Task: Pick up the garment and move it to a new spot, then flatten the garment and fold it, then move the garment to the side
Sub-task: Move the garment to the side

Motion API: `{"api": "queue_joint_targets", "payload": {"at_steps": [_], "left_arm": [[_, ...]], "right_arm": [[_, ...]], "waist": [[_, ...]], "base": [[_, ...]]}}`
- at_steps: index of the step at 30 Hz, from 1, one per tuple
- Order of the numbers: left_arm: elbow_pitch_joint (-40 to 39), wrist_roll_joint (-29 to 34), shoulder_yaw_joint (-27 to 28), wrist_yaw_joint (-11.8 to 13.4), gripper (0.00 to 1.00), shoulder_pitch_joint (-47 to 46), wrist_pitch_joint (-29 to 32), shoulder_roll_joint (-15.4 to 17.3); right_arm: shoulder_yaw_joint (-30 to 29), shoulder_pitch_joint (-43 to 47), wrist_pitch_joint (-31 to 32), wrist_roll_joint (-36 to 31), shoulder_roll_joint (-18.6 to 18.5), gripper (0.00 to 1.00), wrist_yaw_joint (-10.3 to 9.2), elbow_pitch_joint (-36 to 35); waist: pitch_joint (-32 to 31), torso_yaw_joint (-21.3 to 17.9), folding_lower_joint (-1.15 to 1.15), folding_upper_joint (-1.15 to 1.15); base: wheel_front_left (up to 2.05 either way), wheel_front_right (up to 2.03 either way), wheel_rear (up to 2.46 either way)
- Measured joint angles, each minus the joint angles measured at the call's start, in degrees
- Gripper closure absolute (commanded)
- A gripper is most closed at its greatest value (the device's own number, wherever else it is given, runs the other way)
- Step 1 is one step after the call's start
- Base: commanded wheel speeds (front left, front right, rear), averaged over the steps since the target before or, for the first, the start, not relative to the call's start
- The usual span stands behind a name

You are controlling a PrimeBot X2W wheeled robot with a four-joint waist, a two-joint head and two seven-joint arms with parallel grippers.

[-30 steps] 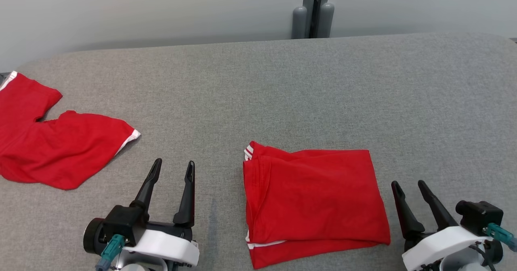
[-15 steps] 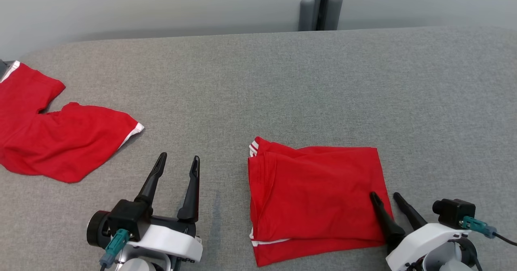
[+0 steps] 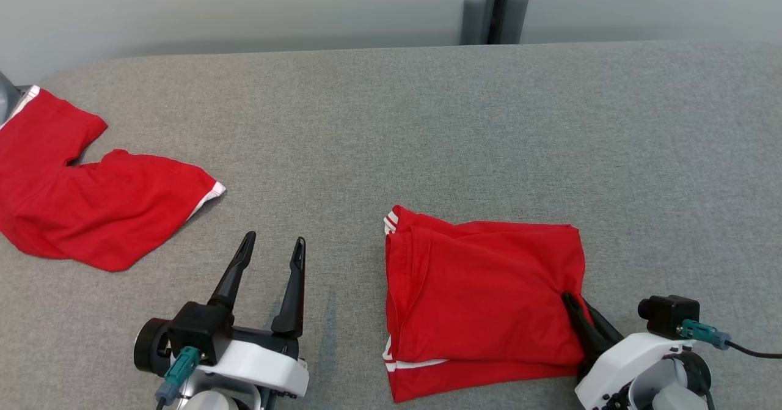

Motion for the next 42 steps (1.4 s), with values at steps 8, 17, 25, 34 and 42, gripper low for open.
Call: {"api": "queue_joint_targets", "payload": {"at_steps": [8, 17, 25, 34, 42], "left_arm": [[-0.22, 0.75, -0.21, -0.08, 0.00, 0.01, 0.00, 0.00], [-2.27, 3.58, -2.45, -1.18, 0.00, -2.25, 0.00, -0.01], [-3.37, 7.33, -5.45, -3.35, 0.00, -9.58, 0.00, 0.05], [-3.36, 10.95, -9.23, -5.69, 0.00, -18.87, -0.01, 1.82], [-5.20, 11.88, -10.69, -6.38, 0.00, -24.05, -0.01, 3.44]], "right_arm": [[1.71, -2.06, -1.83, -2.35, -1.34, 1.00, 0.09, 2.05], [3.02, -6.92, -2.52, -7.31, -7.34, 1.00, 0.07, 0.59], [3.91, -14.73, -2.15, -10.57, -15.45, 1.00, 0.07, -2.97], [3.28, -23.39, -2.75, -10.85, -21.94, 1.00, 0.08, -2.63], [-0.78, -28.98, -2.99, -12.16, -26.39, 1.00, 0.07, 0.85]], "waist": [[-0.30, -1.24, 0.00, 0.00], [1.93, -5.42, 0.00, 0.00], [8.89, -9.93, 0.00, 0.00], [19.06, -15.58, 0.00, 0.00], [26.48, -18.90, 0.00, 0.00]], "base": [[0.00, 0.00, 0.00], [0.00, 0.00, 0.00], [0.00, 0.00, 0.00], [0.00, 0.00, 0.00], [0.00, 0.00, 0.00]]}}
